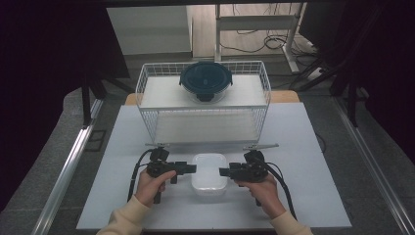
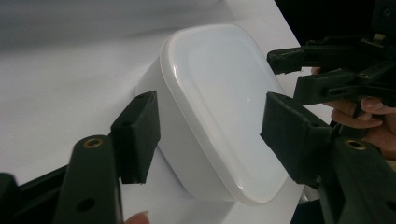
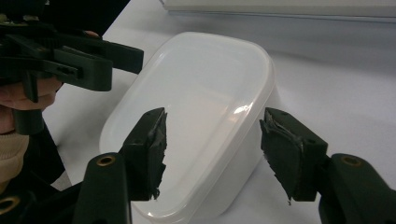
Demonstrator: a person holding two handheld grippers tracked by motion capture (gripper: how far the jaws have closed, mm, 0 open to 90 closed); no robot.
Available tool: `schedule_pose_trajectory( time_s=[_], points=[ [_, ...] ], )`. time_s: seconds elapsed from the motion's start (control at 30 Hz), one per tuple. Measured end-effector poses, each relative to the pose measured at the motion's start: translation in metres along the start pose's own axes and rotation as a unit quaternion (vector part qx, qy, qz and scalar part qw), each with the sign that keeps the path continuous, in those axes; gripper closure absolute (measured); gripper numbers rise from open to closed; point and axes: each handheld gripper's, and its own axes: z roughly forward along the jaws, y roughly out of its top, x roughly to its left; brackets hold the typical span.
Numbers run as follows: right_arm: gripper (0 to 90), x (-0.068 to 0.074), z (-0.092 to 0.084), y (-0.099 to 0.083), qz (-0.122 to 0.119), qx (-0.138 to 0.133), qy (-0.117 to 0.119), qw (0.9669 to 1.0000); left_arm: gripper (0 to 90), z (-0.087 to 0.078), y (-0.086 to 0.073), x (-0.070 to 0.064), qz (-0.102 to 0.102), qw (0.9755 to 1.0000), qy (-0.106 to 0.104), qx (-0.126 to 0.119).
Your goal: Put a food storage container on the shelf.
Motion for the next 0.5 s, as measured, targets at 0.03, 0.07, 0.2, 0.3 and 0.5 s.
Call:
schedule_pose_trajectory(
  time_s=[0.03, 0.07, 0.2, 0.3, 0.5],
  points=[
    [41.6, 0.000, 0.000, 0.000, 0.001, 0.001, -0.001, 1.0000, 38.7, 0.000, 0.000, 0.000, 0.000, 1.0000, 0.000, 0.000],
    [42.6, -0.001, 0.001, 0.000, 0.001, 0.002, 0.001, 1.0000, 40.2, 0.002, -0.001, 0.002, -0.018, 0.9997, -0.014, -0.001],
    [45.0, -0.001, 0.003, -0.001, 0.004, 0.007, 0.003, 1.0000, 43.9, 0.006, -0.004, 0.008, -0.033, 0.9992, -0.020, 0.007],
    [47.3, -0.001, 0.004, -0.002, 0.005, 0.008, 0.002, 0.9999, 48.0, 0.008, -0.005, 0.010, -0.043, 0.9985, -0.032, 0.011],
    [54.2, -0.008, 0.007, -0.004, 0.025, 0.012, 0.011, 0.9996, 53.2, 0.012, -0.006, 0.011, -0.040, 0.9982, -0.037, 0.025]
  ],
)
